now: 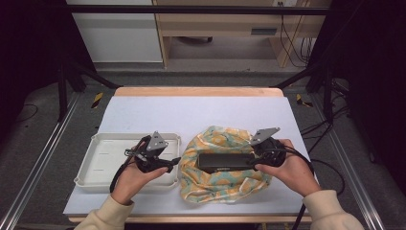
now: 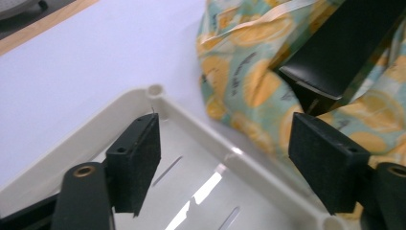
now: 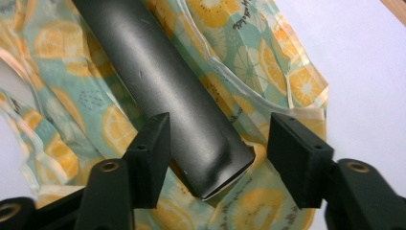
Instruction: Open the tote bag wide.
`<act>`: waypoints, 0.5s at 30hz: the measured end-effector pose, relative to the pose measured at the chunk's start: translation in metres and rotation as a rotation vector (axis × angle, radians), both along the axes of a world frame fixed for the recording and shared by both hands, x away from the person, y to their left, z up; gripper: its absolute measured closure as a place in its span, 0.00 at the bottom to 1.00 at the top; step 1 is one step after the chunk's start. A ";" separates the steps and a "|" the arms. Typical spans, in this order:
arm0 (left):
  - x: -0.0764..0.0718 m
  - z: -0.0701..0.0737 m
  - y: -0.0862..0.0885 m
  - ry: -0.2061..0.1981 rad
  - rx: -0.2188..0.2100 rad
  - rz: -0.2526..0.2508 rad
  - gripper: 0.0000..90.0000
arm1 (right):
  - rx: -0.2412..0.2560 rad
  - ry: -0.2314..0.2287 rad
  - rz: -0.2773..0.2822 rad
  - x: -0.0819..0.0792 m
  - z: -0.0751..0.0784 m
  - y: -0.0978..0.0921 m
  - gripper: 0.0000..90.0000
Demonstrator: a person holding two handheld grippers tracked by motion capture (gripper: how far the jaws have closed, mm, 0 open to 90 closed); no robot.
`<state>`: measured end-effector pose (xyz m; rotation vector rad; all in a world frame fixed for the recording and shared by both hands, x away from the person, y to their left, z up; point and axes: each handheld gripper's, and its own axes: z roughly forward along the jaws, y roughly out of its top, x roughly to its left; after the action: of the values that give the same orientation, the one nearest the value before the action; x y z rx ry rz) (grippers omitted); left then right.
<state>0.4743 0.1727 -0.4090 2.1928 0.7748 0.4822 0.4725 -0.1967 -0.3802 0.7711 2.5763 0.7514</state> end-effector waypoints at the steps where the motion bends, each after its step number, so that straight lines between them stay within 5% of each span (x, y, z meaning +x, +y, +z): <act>1: 0.001 0.000 0.003 0.005 0.002 0.007 0.28 | -0.013 0.000 0.013 0.001 0.001 0.002 0.44; 5: 0.004 0.000 0.015 0.005 -0.011 0.034 0.24 | -0.080 0.024 0.070 0.006 0.000 0.008 0.40; 15: 0.009 0.003 0.036 -0.002 -0.025 0.060 0.19 | -0.126 0.052 0.133 0.016 -0.010 0.018 0.38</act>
<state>0.4830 0.2083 -0.4057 2.1504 0.8434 0.5024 0.4885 -0.1788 -0.3900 0.5942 2.7131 0.6074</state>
